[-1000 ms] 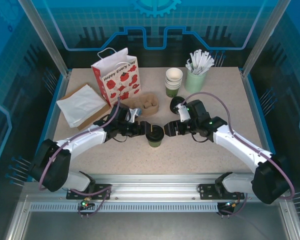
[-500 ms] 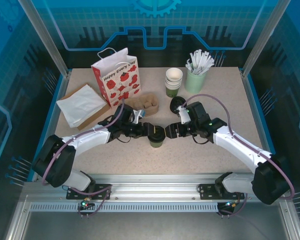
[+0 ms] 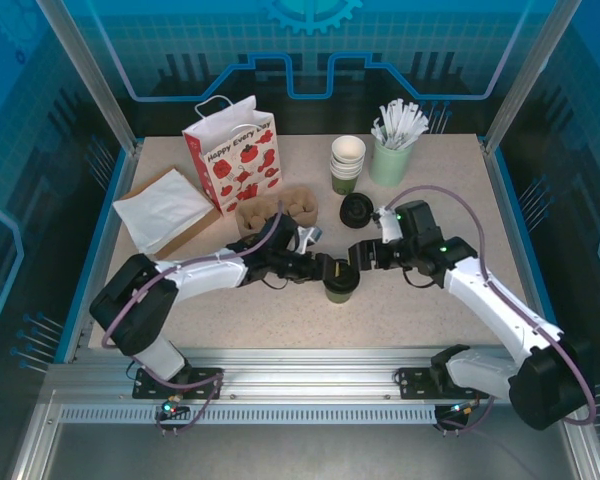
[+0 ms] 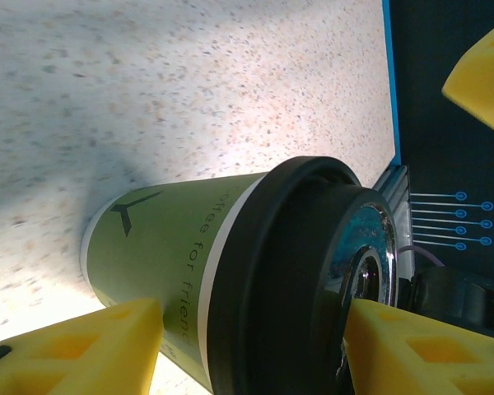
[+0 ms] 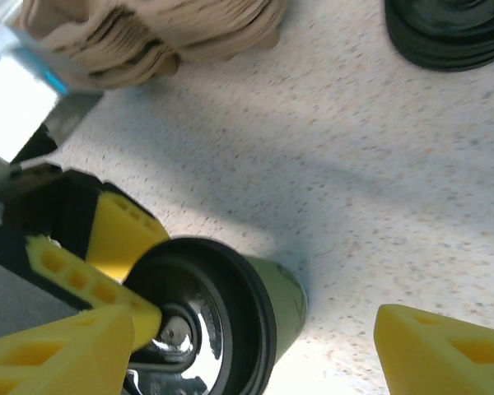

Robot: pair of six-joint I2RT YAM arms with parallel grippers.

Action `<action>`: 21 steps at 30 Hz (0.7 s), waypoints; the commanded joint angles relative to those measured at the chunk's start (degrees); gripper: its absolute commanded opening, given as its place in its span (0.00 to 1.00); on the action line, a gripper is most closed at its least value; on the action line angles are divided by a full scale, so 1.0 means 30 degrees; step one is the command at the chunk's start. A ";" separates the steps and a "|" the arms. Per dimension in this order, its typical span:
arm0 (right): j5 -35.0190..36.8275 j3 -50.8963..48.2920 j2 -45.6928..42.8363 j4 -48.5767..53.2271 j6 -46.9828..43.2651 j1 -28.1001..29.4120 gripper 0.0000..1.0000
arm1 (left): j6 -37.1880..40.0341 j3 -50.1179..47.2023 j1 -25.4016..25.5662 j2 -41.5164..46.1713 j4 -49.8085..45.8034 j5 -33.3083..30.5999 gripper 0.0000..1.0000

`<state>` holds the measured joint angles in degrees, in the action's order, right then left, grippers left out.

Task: Pack the takeout coffee

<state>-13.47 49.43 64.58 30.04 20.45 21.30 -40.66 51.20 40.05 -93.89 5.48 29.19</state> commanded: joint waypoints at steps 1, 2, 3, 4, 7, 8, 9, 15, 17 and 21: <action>-0.0084 0.0823 -0.0849 0.0990 -0.0451 -0.1315 0.78 | -0.0715 0.1242 0.0765 -0.1249 0.0403 -0.0396 0.61; -0.0152 0.0852 -0.1047 0.1107 -0.0487 -0.1764 0.78 | -0.0864 0.1595 0.0948 -0.1609 0.0539 -0.0360 0.61; -0.0145 0.0918 -0.1252 0.1258 -0.0537 -0.2158 0.78 | -0.0917 0.2033 0.1153 -0.1936 0.0603 -0.0302 0.61; 0.0005 0.0993 -0.1409 0.1423 -0.0593 -0.2352 0.78 | -0.0882 0.2364 0.1279 -0.2154 0.0552 -0.0331 0.62; 0.0890 0.1269 -0.1913 0.1914 -0.0832 -0.2555 0.78 | -0.0708 0.3130 0.1362 -0.2452 0.0250 -0.0509 0.65; 0.1126 0.1334 -0.2063 0.2018 -0.0865 -0.2534 0.78 | -0.0412 0.3377 0.1332 -0.2376 -0.0106 -0.0733 0.66; 0.1297 0.1376 -0.2198 0.2060 -0.0879 -0.2507 0.78 | 0.0060 0.3685 0.1333 -0.2149 -0.0737 -0.1113 0.68; 0.2002 0.1441 -0.2988 0.1325 -0.1715 -0.1038 0.79 | 0.5127 0.4117 0.0009 0.1442 -0.4759 -0.4788 0.78; 0.2698 0.1557 -0.3068 0.0894 -0.2162 0.0174 0.79 | 0.6192 0.3821 -0.1278 0.2685 -0.5748 -0.6198 0.78; 0.4512 0.1991 -0.2431 0.0179 -0.2421 0.2344 0.79 | 0.6867 0.4255 -0.3799 0.3098 -0.7589 -0.9107 0.77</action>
<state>-4.69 53.04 56.47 32.91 15.25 25.52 -25.76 62.54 32.32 -84.38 -9.54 11.46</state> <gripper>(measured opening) 0.792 0.772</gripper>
